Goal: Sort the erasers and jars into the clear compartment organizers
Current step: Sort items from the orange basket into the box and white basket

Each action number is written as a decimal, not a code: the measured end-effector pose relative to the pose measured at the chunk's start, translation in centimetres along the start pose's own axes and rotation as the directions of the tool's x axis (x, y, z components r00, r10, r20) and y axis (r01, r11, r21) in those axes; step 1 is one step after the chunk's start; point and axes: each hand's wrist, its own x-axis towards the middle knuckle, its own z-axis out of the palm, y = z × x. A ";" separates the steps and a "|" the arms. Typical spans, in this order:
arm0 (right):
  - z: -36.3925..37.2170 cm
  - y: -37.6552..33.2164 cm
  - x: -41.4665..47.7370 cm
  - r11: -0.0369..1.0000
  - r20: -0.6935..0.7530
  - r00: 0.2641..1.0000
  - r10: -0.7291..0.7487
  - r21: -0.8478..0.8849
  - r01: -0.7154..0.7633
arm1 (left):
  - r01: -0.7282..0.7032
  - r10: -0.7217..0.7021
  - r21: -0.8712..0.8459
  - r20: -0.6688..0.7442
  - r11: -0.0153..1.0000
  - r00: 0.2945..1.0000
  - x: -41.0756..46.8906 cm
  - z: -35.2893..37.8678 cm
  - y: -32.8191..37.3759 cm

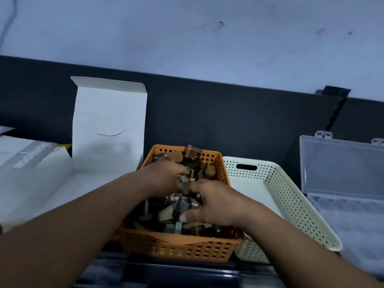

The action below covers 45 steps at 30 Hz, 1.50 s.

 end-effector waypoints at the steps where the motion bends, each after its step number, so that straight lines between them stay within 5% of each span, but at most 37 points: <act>1: 0.1 -0.1 0.1 1.000 0.004 1.000 0.015 -0.008 -0.015 | -0.009 0.008 0.021 0.020 1.000 1.000 0.4 0.0 -0.3; 9: 0.2 -0.1 0.4 0.996 -0.077 0.993 0.090 0.032 -0.088 | -0.110 0.111 0.146 -0.003 0.983 0.994 2.4 1.1 -1.2; 14: -1.4 -0.9 0.7 0.965 -0.172 0.978 0.115 0.254 -0.069 | -0.138 0.126 -0.049 -0.196 0.989 0.973 0.3 -2.2 -1.9; 19: -2.5 -4.8 3.1 0.936 -0.207 0.978 0.006 0.346 0.068 | -0.019 -0.050 -0.212 -0.318 0.977 0.947 -4.6 -6.5 -6.1; 27: -0.4 -13.7 10.7 0.946 -0.141 0.973 -0.181 0.246 0.211 | 0.287 -0.336 -0.202 -0.275 0.936 0.901 -10.5 -7.6 -14.8; 31: 1.6 -14.9 12.8 0.977 -0.028 0.978 -0.208 -0.044 0.207 | 0.316 -0.359 -0.233 -0.175 0.920 0.917 -11.1 -5.5 -16.3; 37: 3.1 -14.3 13.7 0.970 0.102 0.985 -0.138 -0.188 0.155 | 0.332 -0.347 -0.187 -0.049 0.924 0.937 -10.5 -3.3 -16.9; 45: -1.4 -9.1 10.3 0.997 -0.184 0.982 -0.048 0.057 0.059 | 0.174 -0.207 -0.163 -0.215 0.971 0.954 -8.2 -4.5 -13.8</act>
